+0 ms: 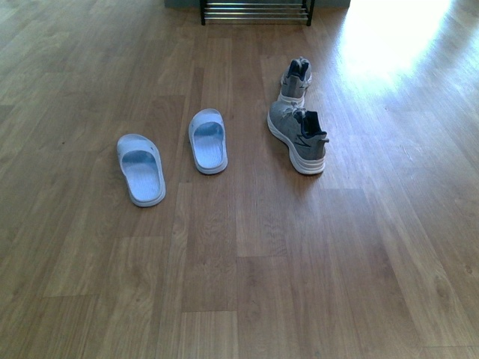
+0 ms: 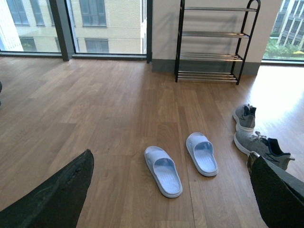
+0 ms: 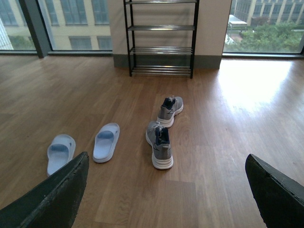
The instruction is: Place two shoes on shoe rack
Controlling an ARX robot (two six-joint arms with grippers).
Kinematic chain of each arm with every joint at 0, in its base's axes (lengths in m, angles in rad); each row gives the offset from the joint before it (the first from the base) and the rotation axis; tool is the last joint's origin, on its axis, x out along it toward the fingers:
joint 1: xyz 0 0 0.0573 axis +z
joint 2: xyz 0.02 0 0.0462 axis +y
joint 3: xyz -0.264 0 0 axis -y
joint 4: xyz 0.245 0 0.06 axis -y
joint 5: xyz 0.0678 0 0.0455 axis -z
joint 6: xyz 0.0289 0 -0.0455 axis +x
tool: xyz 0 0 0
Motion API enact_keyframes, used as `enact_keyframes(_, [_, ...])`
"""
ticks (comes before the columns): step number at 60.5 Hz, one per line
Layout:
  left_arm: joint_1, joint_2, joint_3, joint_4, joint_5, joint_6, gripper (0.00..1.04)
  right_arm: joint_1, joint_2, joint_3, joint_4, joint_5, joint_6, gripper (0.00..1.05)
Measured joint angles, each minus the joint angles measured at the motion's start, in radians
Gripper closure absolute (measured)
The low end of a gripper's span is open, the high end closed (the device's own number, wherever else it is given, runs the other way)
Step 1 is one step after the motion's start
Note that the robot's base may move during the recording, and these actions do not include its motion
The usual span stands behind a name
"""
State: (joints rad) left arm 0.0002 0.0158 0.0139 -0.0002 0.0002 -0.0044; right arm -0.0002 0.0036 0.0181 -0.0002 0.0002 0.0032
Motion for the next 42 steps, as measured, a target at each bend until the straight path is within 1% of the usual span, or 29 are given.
enact_keyframes(42, [0.0,0.0,0.0,0.0,0.0,0.0,0.09,0.0,0.0,0.0,0.0,0.0,0.0,0.09])
